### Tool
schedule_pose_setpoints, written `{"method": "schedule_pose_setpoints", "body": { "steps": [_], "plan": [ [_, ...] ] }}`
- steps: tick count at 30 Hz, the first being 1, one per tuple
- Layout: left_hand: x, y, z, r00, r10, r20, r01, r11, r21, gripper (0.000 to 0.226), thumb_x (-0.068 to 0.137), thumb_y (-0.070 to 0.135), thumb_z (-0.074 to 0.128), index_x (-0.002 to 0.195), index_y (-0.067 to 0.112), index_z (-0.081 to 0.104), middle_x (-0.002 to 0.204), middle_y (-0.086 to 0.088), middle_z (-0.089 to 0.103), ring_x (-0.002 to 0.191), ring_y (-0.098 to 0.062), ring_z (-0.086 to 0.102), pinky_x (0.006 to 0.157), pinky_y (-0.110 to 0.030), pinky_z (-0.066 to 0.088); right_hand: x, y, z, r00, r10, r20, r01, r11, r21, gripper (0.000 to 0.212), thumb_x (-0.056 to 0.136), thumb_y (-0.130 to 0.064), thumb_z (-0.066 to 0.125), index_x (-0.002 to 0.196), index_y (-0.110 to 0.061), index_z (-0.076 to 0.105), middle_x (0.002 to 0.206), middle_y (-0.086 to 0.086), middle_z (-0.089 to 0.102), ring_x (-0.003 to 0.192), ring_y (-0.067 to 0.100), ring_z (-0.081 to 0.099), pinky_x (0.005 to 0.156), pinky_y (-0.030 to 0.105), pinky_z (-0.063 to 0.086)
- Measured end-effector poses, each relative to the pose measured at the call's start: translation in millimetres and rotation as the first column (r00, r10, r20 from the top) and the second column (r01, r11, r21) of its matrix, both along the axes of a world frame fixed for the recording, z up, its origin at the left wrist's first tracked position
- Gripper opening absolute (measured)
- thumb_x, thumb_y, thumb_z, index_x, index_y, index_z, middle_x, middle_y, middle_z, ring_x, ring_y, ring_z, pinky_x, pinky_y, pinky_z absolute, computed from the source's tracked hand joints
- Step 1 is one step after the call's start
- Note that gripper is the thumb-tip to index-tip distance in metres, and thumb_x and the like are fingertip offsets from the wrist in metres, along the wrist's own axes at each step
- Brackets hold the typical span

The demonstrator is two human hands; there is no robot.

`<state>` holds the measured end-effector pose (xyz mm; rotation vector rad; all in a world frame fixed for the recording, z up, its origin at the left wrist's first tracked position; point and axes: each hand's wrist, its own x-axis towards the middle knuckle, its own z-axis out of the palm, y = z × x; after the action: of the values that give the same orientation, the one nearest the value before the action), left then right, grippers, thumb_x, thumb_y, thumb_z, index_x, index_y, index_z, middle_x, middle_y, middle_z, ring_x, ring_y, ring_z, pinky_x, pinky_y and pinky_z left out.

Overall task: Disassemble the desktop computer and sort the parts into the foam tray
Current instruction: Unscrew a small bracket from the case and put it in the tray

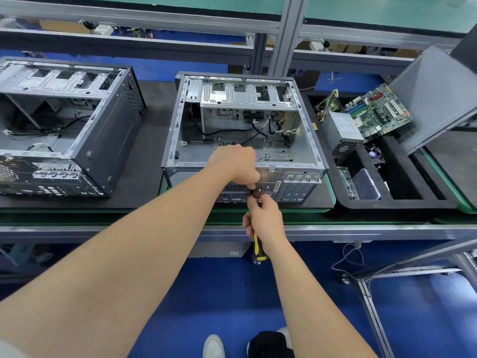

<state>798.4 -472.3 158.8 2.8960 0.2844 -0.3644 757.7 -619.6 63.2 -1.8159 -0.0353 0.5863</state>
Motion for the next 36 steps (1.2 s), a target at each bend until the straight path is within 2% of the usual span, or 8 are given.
{"method": "schedule_pose_setpoints", "body": {
  "steps": [2, 4, 6, 10, 15, 22, 31, 36],
  "plan": [
    [0, 0, 0, 1.0, 0.005, 0.002, -0.005, 1.0, -0.001, 0.027, 0.073, 0.04, 0.077, 0.077, 0.017, 0.063, 0.07, 0.0, 0.067, 0.066, -0.023, 0.062, 0.053, -0.03, 0.04, 3, -2, 3, 0.972, -0.005, -0.236, 0.052, 0.98, 0.194, 0.018, 0.111, -0.029, 0.047, 0.12, -0.019, 0.059, 0.064, 0.01, 0.064, 0.042, 0.02, 0.048, 0.042, 0.028, 0.041],
    [0, 0, 0, 1.0, 0.007, 0.001, -0.007, 1.0, 0.0, 0.026, 0.072, 0.039, 0.076, 0.076, 0.017, 0.062, 0.07, -0.001, 0.066, 0.066, -0.024, 0.062, 0.054, -0.03, 0.041, 5, -2, 5, 0.897, 0.019, -0.443, 0.152, 0.925, 0.347, 0.021, 0.112, -0.028, 0.048, 0.116, -0.012, 0.06, 0.066, 0.008, 0.061, 0.043, 0.018, 0.043, 0.041, 0.027, 0.036],
    [0, 0, 0, 1.0, 0.005, 0.0, -0.005, 1.0, 0.004, 0.026, 0.072, 0.038, 0.076, 0.075, 0.017, 0.061, 0.071, -0.001, 0.066, 0.067, -0.024, 0.061, 0.056, -0.031, 0.042, 8, -2, 6, 0.809, 0.056, -0.585, 0.259, 0.86, 0.44, 0.025, 0.111, -0.03, 0.045, 0.11, -0.01, 0.06, 0.068, 0.004, 0.058, 0.043, 0.015, 0.036, 0.041, 0.025, 0.029],
    [0, 0, 0, 1.0, 0.003, 0.001, -0.003, 1.0, 0.013, 0.026, 0.072, 0.038, 0.075, 0.078, 0.018, 0.061, 0.073, -0.002, 0.065, 0.067, -0.023, 0.06, 0.057, -0.032, 0.043, 14, -3, 8, 0.682, 0.129, -0.72, 0.379, 0.78, 0.499, 0.031, 0.11, -0.03, 0.048, 0.095, -0.011, 0.068, 0.068, -0.002, 0.054, 0.042, 0.01, 0.031, 0.038, 0.022, 0.024],
    [0, 0, 1, 1.0, 0.001, -0.005, -0.001, 1.0, 0.004, 0.024, 0.073, 0.037, 0.074, 0.076, 0.017, 0.061, 0.073, -0.002, 0.066, 0.069, -0.024, 0.062, 0.059, -0.033, 0.045, 18, -1, 10, 0.537, 0.119, -0.835, 0.53, 0.722, 0.444, 0.023, 0.107, -0.024, 0.055, 0.096, -0.007, 0.067, 0.069, 0.002, 0.064, 0.038, 0.008, 0.037, 0.034, 0.021, 0.032],
    [0, -1, 1, 1.0, -0.009, -0.011, 0.009, 1.0, 0.003, 0.025, 0.073, 0.037, 0.074, 0.077, 0.016, 0.062, 0.072, -0.001, 0.066, 0.068, -0.024, 0.062, 0.058, -0.033, 0.044, 20, 1, 8, 0.595, 0.038, -0.803, 0.477, 0.787, 0.39, 0.019, 0.107, -0.024, 0.058, 0.1, -0.007, 0.061, 0.074, 0.005, 0.07, 0.038, 0.008, 0.036, 0.034, 0.021, 0.031],
    [-1, 0, 0, 1.0, -0.013, 0.002, 0.013, 1.0, 0.012, 0.024, 0.072, 0.037, 0.072, 0.076, 0.017, 0.06, 0.072, -0.002, 0.066, 0.067, -0.025, 0.061, 0.056, -0.031, 0.041, 22, 0, 8, 0.608, 0.0, -0.794, 0.436, 0.835, 0.334, 0.022, 0.104, -0.027, 0.063, 0.094, -0.007, 0.061, 0.067, 0.002, 0.063, 0.037, 0.008, 0.032, 0.034, 0.022, 0.027],
    [-2, -1, 0, 0.999, -0.027, 0.019, 0.026, 0.999, 0.039, 0.025, 0.073, 0.038, 0.072, 0.082, 0.016, 0.063, 0.073, -0.001, 0.066, 0.067, -0.026, 0.061, 0.055, -0.031, 0.04, 21, 5, 7, 0.69, -0.094, -0.718, 0.393, 0.881, 0.263, 0.016, 0.104, -0.026, 0.064, 0.105, -0.011, 0.064, 0.067, 0.004, 0.067, 0.04, 0.01, 0.032, 0.037, 0.022, 0.027]
  ]
}}
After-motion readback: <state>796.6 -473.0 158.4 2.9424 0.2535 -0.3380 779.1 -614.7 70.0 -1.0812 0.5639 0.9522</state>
